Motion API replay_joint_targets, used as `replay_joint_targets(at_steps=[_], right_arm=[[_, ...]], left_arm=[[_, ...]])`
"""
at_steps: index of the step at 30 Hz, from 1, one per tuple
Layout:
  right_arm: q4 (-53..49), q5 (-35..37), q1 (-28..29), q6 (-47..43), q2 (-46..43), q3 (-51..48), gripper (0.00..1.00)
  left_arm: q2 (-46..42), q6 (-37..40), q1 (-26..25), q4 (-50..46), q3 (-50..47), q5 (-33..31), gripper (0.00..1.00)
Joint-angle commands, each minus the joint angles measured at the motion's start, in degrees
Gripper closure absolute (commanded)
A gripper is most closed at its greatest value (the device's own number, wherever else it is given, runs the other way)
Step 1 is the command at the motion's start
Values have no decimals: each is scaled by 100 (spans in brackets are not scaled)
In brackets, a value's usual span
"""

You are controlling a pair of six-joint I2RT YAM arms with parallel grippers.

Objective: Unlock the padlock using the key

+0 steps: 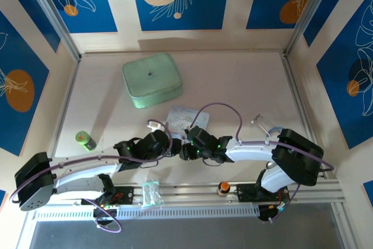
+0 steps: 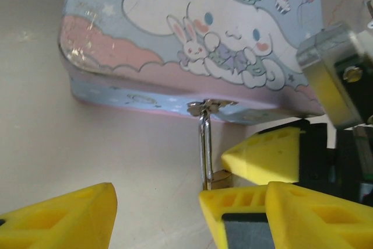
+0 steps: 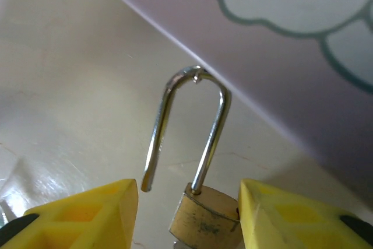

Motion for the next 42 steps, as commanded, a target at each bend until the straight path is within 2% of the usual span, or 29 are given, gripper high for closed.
replay_joint_targets(at_steps=[1, 12, 17, 22, 30, 36, 40, 42], right_arm=[[-411, 346, 96, -94, 25, 170, 51], [-317, 93, 0, -197, 489, 170, 57], [-172, -16, -2, -8, 349, -15, 67], [438, -367, -192, 254, 132, -563, 74], [805, -481, -392, 608, -68, -955, 84], [828, -414, -353, 771, -10, -996, 93], [909, -358, -373, 1159, -37, -1135, 96], [983, -397, -401, 1453, -14, -1210, 96]], left_arm=[[-88, -206, 19, 288, -190, 142, 31], [-149, -80, 19, 133, -103, -15, 31], [-150, -75, 18, 124, -88, -28, 31], [-68, 43, 19, 118, -9, -147, 31], [168, 737, 152, -173, 541, -532, 31], [583, 1392, 678, -115, 976, -544, 31], [1037, 2018, 871, -234, 1349, -997, 30], [1285, 2215, 985, -73, 1428, -1009, 29]])
